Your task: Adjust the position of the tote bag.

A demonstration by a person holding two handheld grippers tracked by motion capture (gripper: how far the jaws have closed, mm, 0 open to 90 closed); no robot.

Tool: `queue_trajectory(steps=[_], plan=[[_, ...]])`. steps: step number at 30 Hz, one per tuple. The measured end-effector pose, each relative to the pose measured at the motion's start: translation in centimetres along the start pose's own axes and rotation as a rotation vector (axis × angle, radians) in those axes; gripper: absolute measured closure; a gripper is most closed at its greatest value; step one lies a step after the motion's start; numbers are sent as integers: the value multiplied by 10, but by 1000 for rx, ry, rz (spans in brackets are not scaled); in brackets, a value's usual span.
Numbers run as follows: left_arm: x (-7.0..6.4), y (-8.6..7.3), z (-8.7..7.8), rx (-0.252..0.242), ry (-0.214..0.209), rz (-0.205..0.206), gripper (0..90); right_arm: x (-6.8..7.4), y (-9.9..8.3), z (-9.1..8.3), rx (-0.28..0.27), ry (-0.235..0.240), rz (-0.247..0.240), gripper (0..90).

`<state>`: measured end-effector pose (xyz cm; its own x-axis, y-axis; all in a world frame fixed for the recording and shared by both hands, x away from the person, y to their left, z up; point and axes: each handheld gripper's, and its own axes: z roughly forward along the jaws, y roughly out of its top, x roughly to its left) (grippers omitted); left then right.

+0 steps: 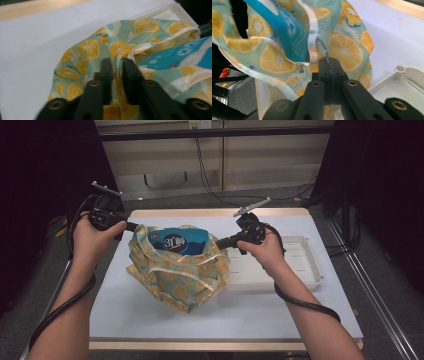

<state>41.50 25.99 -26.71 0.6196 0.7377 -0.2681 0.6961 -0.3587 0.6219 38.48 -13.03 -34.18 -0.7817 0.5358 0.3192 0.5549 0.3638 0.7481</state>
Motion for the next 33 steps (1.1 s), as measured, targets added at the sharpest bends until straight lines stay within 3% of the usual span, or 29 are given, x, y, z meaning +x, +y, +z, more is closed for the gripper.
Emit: queue_trajectory(steps=[3, 6, 14, 17, 20, 21, 24, 26, 28, 30, 33], plan=[[-5, -2, -14, -38, -20, 19, 606, 1, 0, 0, 2, -1, -2, 900], [-10, -3, -20, -60, -12, 31, 524, 1, -1, 0, 4, 0, 0, 900], [-27, -4, -46, -119, 9, 113, 414, 2, -1, 0, 8, -8, 2, 900], [-36, -6, -47, -118, -21, 152, 401, 2, -1, 0, 9, -9, -3, 900], [-43, -7, -40, -80, -10, 222, 392, 3, 1, 0, 7, -9, -2, 900], [-45, -7, -37, -78, -7, 237, 443, 4, 2, 1, 3, -6, -5, 900], [-47, -6, -29, -68, -17, 258, 490, 5, 2, 1, 4, -3, -9, 900], [-48, -6, -25, -47, -40, 269, 683, 6, 3, 1, 4, -4, -11, 900], [-49, -6, -22, -40, -64, 254, 790, 7, 3, 2, 7, -4, -6, 900], [-51, -5, -22, -38, -44, 258, 819, 6, 4, 2, 10, -4, -11, 900], [-53, -2, -23, -17, -49, 250, 854, 6, 4, 1, 11, -4, -7, 900]])
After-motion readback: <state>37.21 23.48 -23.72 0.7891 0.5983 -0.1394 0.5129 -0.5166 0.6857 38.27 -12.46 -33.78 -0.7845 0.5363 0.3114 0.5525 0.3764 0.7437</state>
